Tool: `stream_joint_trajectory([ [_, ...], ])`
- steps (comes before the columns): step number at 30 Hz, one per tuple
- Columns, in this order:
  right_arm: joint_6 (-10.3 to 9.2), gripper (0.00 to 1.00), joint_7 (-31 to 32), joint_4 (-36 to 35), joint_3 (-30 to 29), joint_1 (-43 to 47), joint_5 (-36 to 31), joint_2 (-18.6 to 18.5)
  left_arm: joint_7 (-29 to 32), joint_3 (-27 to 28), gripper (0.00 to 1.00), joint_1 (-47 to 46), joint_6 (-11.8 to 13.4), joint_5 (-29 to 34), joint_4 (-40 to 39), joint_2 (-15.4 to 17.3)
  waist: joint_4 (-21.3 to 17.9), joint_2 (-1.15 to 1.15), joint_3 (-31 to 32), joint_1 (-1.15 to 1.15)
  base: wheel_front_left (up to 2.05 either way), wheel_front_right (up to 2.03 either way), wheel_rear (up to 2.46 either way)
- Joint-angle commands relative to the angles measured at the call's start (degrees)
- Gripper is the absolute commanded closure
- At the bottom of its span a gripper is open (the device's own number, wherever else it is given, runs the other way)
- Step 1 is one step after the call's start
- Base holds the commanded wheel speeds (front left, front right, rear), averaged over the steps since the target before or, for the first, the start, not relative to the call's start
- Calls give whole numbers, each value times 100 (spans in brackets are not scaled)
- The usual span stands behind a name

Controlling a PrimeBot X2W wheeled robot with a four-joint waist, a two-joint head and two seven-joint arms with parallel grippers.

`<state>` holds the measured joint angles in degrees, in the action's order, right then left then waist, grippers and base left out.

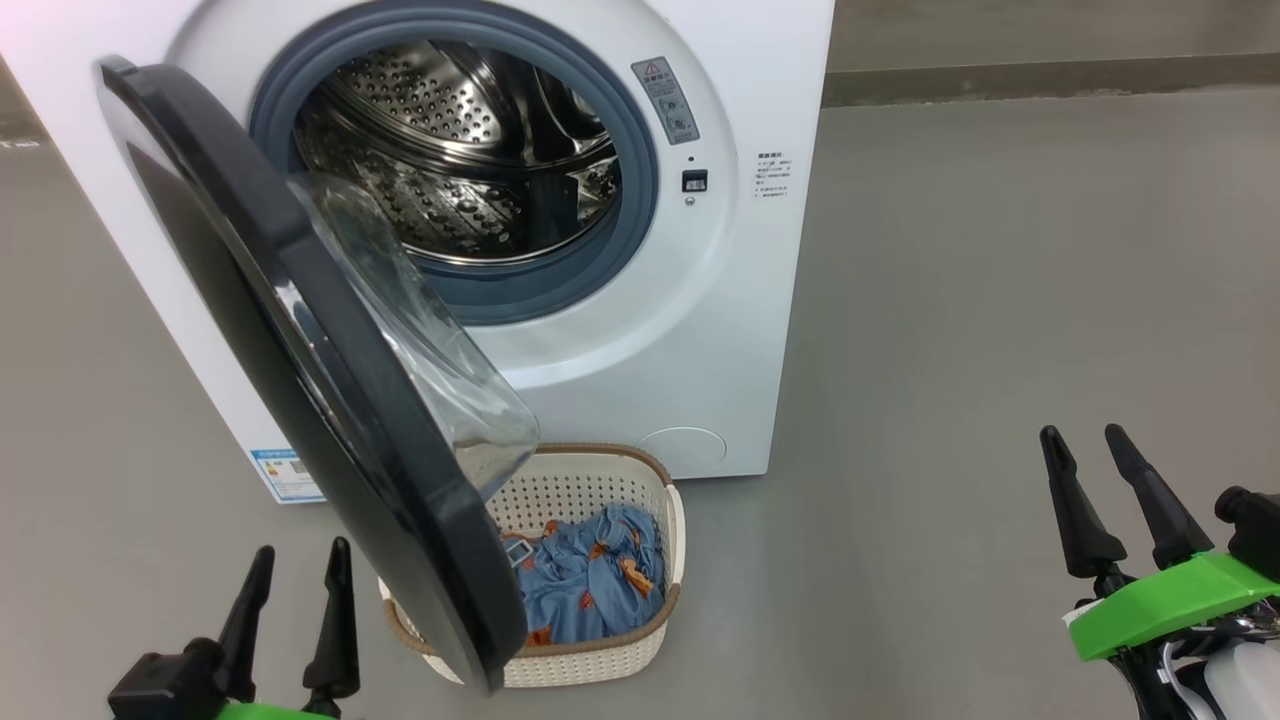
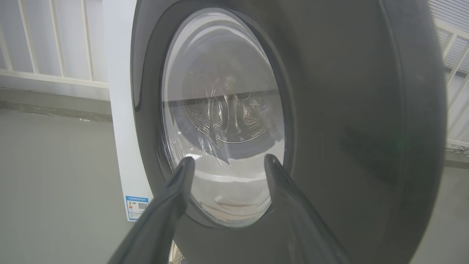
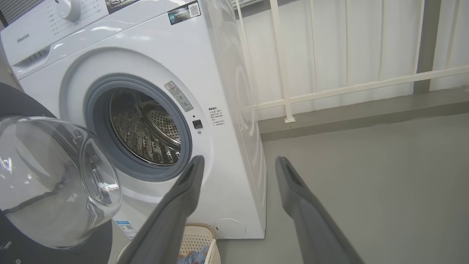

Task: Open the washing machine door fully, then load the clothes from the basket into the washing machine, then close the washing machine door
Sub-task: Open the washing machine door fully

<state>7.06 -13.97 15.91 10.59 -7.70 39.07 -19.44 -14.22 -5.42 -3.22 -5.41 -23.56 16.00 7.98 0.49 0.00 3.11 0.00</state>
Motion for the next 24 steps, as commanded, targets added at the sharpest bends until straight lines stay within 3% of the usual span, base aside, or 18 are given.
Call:
stream_joint_trajectory([
  [1, 43, 0, -77, -51, 15, -28, -163, -63, -76, 213, 0, -110, 38, -42, -189, 105, 2, 0, -8, 0, 0, 0, 0],
  [24, 43, 0, -102, 352, -57, -179, -954, 247, -77, 199, 0, -158, 53, -22, -208, 100, 67, 0, -52, 0, 0, 0, 0],
])
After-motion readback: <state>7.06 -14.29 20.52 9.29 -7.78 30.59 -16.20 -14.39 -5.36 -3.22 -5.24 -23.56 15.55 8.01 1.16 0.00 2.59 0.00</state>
